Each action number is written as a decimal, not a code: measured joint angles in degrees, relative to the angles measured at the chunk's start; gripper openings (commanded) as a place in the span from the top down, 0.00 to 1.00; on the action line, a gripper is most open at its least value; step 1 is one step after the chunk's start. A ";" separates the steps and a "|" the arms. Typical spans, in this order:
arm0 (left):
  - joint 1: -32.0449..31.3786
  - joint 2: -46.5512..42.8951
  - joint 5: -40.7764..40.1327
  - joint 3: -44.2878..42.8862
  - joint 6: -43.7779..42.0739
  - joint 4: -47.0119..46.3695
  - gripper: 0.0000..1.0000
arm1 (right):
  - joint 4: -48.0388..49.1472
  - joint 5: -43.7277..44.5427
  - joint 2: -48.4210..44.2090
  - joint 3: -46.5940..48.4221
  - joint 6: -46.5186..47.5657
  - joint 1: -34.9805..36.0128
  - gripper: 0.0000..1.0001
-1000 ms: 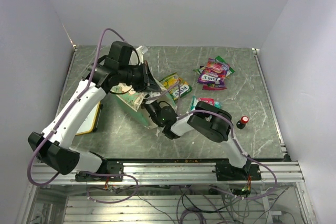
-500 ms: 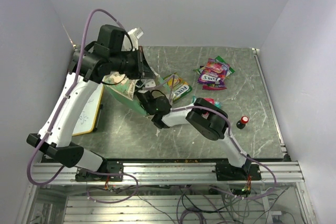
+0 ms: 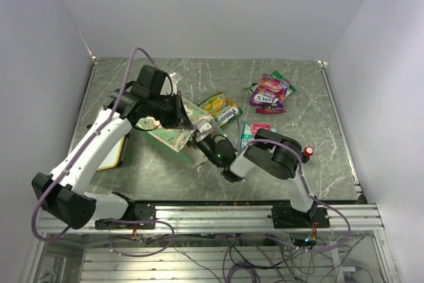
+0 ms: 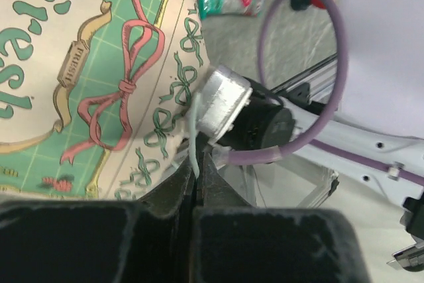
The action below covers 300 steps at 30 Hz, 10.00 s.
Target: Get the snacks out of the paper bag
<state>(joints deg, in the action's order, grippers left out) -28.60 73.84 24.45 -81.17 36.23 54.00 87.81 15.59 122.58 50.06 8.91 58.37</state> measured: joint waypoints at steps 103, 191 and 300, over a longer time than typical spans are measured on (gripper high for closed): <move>-0.02 -5.25 12.26 7.63 -1.73 -7.65 0.93 | -25.77 1.42 7.72 16.65 -7.06 3.43 0.32; 0.02 2.82 1.09 -7.91 6.56 -11.63 0.93 | -82.14 -12.44 -25.35 5.18 -0.98 -0.37 1.00; -2.40 -6.29 -10.40 2.67 -3.08 -15.61 0.93 | -78.09 -13.42 -59.32 -21.38 -17.97 -14.88 0.35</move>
<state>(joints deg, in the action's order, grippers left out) -31.00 67.55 14.04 -78.50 33.15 38.39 9.72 2.17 63.26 28.69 -9.06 43.48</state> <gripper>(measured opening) 0.075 0.656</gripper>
